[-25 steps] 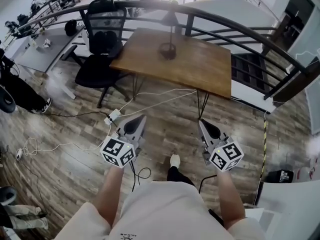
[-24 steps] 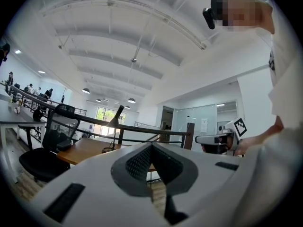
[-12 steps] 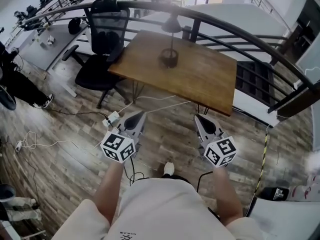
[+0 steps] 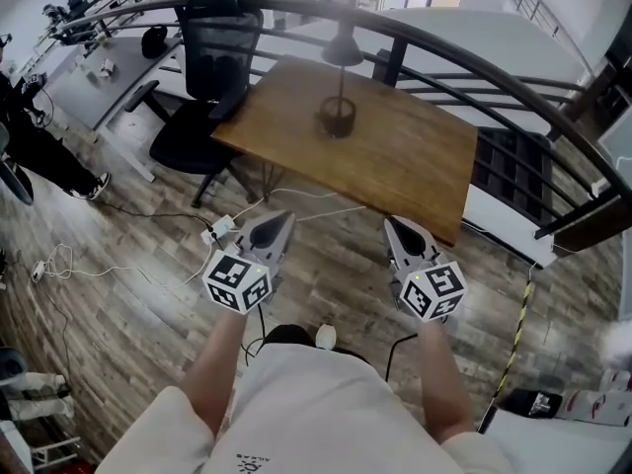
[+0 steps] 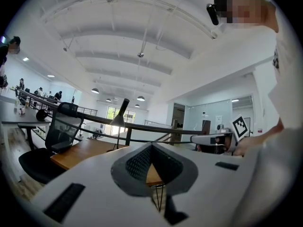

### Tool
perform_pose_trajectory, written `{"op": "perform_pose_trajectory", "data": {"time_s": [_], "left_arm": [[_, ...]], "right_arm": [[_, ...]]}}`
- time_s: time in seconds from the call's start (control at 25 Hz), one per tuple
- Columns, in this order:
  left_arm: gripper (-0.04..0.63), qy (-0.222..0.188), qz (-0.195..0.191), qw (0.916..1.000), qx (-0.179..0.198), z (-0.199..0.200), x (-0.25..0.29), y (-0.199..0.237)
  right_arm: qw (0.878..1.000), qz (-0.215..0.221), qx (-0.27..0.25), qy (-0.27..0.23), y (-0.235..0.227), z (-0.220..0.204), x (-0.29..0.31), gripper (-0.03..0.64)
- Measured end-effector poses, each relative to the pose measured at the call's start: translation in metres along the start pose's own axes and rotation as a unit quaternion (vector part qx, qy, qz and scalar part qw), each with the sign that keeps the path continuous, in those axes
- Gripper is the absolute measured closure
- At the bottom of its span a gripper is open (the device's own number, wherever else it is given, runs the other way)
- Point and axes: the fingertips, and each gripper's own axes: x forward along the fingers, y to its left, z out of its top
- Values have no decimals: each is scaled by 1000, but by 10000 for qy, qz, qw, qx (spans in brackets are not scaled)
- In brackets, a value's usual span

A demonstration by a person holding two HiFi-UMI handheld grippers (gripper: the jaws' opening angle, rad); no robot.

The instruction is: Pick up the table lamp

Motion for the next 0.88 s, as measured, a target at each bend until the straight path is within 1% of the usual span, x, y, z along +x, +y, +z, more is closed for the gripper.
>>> {"op": "perform_pose_trajectory", "data": {"time_s": [0.12,0.32,0.6,0.88], "left_arm": [[591,38,27,10000,-7,-3,9,1],[591,118,68,9999,-48,-2,26,13],[591,55,-33,10000,-4,7,59,32],[591,57,-169,9998,31,15,102,63]], "right_arm": [[10000,18,60,36,-13,-4,3,600],[9998,53,203,-16,-28,4,18,600],[9998,-11,146,-105,-49,10,44,600],[9999,-45,63,-142,-69,20,84,600]]}}
